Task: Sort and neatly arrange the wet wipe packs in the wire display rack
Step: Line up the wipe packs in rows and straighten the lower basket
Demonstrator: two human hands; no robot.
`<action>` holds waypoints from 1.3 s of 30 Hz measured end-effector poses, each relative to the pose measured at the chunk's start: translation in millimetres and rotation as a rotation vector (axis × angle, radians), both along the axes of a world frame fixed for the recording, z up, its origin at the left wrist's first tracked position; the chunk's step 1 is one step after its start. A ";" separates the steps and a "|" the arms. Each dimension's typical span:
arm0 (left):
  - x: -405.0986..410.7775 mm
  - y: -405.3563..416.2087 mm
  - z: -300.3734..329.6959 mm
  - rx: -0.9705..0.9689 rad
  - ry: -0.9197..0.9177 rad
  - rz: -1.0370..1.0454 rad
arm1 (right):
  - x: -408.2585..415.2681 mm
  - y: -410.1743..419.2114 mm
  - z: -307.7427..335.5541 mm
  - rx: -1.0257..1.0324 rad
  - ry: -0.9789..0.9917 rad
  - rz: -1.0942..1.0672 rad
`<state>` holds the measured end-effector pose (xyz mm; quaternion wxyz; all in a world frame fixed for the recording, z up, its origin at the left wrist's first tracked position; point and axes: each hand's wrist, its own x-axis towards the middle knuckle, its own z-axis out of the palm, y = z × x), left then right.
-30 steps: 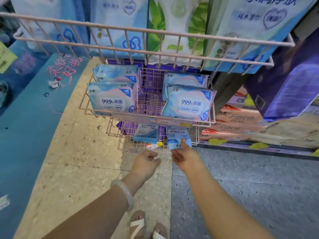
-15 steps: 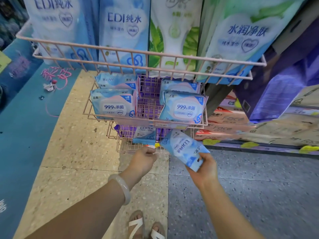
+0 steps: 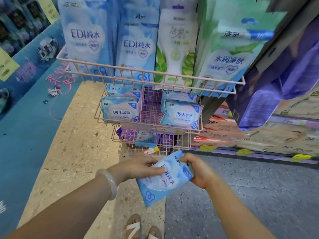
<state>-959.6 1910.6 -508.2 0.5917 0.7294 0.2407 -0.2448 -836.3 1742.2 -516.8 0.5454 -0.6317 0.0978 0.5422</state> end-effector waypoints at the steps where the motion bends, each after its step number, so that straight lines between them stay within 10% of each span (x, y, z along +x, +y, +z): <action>1: -5.3 -0.1 -3.5 -0.035 0.021 -0.014 | -3.8 8.2 -2.2 -0.020 -0.020 0.059; 6: -32.9 8.2 -29.2 -0.237 0.067 0.326 | -14.9 51.6 -22.5 -0.032 -0.073 0.233; 17: -62.6 33.3 -67.3 -0.322 0.010 1.109 | 1.0 117.4 -91.4 -0.172 0.025 -0.119; 29: -68.9 40.4 -65.7 -0.255 0.072 1.175 | -6.0 130.6 -93.6 -0.033 0.046 -0.382; 39: -77.3 23.6 -44.5 -0.210 0.058 1.239 | -48.4 26.4 -37.0 0.113 0.072 -0.093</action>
